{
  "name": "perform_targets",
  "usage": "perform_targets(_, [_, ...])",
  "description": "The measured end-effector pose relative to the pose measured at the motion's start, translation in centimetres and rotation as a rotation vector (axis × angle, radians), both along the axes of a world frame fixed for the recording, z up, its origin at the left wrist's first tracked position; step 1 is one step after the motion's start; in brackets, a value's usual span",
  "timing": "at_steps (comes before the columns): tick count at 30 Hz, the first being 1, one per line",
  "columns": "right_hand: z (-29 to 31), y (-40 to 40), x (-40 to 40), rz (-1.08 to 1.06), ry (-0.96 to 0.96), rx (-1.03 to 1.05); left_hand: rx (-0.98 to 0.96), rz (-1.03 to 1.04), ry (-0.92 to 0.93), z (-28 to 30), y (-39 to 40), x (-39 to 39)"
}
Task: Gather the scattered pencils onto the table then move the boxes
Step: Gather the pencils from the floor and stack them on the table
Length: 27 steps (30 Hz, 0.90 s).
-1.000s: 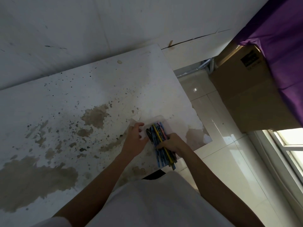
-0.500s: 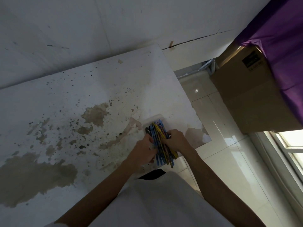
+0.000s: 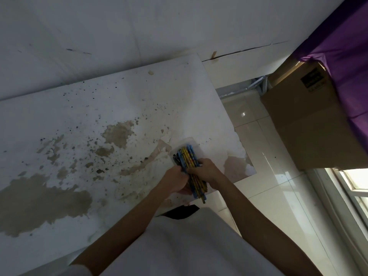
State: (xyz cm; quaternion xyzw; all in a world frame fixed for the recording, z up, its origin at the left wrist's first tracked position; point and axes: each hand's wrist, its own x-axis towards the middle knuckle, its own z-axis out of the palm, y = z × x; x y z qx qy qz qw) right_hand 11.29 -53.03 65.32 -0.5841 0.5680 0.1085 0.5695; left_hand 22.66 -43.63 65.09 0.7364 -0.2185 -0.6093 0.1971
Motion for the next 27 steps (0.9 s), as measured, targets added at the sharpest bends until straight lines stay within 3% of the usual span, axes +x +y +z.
perform_targets(6, [0.7,-0.8,0.0,0.124,0.016,0.017,0.021,0.151,0.124,2.2,0.6,-0.2])
perform_targets(16, [0.6,-1.5,0.9,0.396,0.081,-0.103,-0.116,0.082,-0.257,1.6,1.4,1.0])
perform_targets(19, [1.0,-1.5,1.0,0.438,0.12,-0.214,-0.223,-0.105,-0.533,1.0,1.7,1.0])
perform_targets(21, [1.2,-1.4,0.7,0.451,0.145,-0.34,-0.416,-0.261,-0.688,0.2,2.0,0.8])
perform_targets(24, [1.2,-1.2,0.1,0.473,0.148,-0.495,-0.58,-0.497,-0.78,-1.4,2.3,0.3])
perform_targets(27, [1.3,-1.3,-0.4,0.494,0.157,-0.594,-0.603,-0.539,-0.743,-1.9,2.6,0.3])
